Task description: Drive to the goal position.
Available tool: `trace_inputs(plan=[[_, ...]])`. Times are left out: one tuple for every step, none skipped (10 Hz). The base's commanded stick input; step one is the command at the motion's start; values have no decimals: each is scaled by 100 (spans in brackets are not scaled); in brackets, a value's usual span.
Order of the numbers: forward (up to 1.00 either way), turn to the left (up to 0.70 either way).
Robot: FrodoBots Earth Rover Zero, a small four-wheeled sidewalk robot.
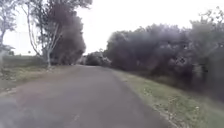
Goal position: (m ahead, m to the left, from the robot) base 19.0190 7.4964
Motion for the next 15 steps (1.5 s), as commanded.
trace_inputs(plan=[[100, 0], [100, 0], [100, 0], [100, 0], [100, 0], [100, 0], [100, 0], [100, 0], [100, 0], [100, 0], [100, 0], [100, 0], [100, 0], [100, 0], [100, 0]])
